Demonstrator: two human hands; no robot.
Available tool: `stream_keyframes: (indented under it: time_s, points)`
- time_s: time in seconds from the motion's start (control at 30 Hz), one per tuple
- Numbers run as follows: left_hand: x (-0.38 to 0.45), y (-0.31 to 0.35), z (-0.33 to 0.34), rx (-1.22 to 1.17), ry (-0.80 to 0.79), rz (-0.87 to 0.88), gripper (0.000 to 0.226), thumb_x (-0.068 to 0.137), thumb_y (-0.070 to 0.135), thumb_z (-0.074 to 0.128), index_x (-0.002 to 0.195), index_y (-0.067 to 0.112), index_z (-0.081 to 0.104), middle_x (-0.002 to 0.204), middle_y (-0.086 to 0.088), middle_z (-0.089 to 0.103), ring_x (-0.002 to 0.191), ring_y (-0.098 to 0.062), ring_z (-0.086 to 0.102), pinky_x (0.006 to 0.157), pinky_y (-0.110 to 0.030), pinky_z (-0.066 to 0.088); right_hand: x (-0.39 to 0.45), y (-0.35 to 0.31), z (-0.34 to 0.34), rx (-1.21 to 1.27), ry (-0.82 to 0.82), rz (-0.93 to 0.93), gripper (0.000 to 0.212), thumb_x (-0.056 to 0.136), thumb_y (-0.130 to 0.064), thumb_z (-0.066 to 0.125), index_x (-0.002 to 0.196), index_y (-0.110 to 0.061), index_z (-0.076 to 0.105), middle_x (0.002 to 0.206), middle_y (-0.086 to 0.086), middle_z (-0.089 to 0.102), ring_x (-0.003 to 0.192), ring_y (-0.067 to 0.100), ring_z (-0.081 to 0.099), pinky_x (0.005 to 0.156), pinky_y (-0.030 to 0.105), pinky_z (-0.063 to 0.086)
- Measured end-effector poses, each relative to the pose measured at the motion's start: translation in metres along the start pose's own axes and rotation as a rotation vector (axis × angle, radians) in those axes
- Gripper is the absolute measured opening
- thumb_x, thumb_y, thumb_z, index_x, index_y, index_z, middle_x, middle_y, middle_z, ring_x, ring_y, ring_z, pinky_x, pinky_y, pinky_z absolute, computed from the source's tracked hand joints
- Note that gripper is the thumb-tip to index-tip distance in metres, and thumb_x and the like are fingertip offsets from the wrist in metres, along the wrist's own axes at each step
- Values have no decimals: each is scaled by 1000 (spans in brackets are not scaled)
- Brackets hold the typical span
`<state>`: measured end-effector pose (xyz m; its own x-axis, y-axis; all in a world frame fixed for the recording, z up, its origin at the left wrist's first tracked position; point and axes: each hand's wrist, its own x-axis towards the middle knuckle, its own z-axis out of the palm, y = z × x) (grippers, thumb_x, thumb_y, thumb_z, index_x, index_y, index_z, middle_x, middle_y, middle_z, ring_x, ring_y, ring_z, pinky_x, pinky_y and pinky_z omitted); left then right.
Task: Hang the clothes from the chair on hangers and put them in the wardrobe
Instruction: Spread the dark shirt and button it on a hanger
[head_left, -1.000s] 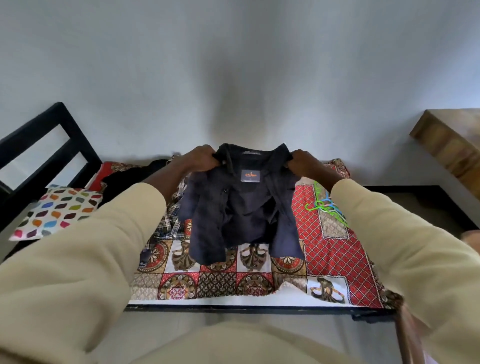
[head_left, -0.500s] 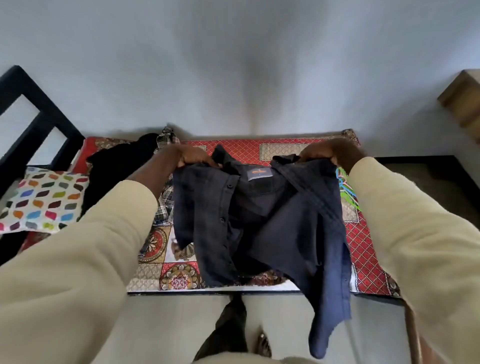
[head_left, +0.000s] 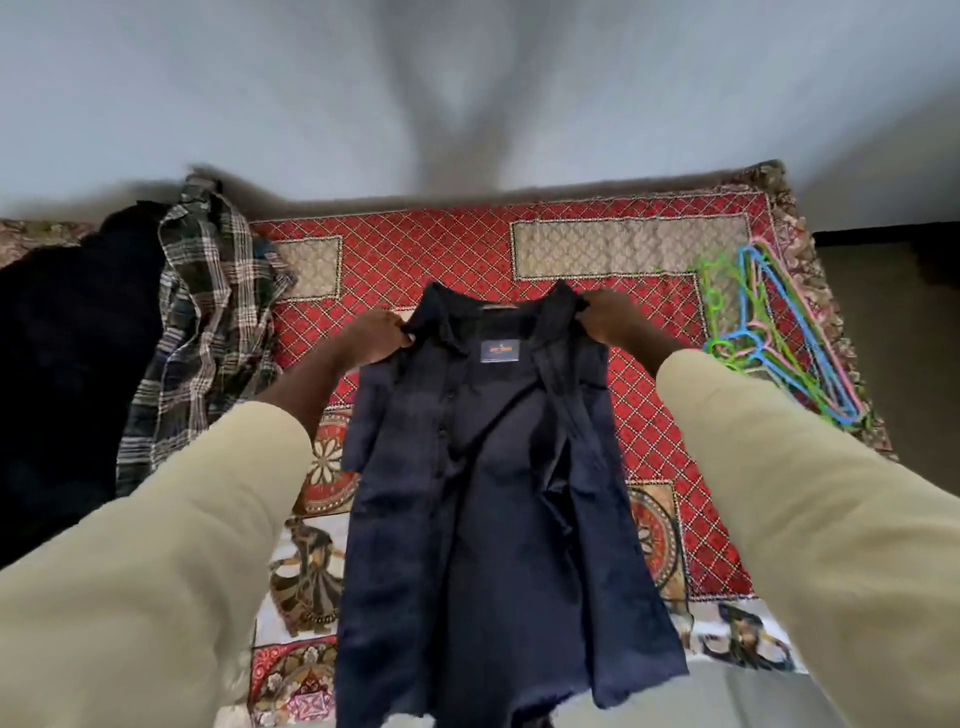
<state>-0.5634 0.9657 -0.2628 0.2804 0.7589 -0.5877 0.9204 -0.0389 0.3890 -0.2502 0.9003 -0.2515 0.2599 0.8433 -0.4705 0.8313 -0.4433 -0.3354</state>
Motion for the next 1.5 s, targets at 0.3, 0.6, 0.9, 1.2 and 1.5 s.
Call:
stream_keyframes:
  time_s: [0.3,0.6,0.9,1.2,1.5]
  points:
    - [162,-28,17,114,458,-69,28,90,26,55,102,7,71,112,-23,64,106,-40,61,86,-41,49,143,-10,63,329,65,145,25,79,-10,41,77,2,63,93,26,71,78,37,71,62,39,57]
    - [152,-60,132,-319,452,47,62,94,17,51,151,7,29,150,-16,41,138,-33,38,116,-38,30,116,31,180,-46,215,-236,77,80,-7,58,150,0,27,153,25,29,141,41,28,117,45,25]
    - [11,-97,235,-289,723,-194,44,92,39,58,118,4,56,123,-22,51,118,-40,45,103,-50,36,-7,29,251,-366,151,-240,58,82,-9,54,138,1,43,148,27,33,138,44,29,115,49,24]
    - [-160,-124,337,-349,521,-651,58,92,41,59,137,7,44,142,-20,40,137,-41,29,114,-55,21,-162,-6,341,384,-515,20,28,87,-35,67,99,-10,65,106,12,69,104,31,62,83,32,47]
    - [-224,-154,361,-538,443,-859,28,91,20,53,107,3,69,113,-21,65,114,-37,57,90,-37,44,-236,10,381,937,-595,389,17,84,-9,62,72,-20,58,75,-3,54,63,9,49,57,22,44]
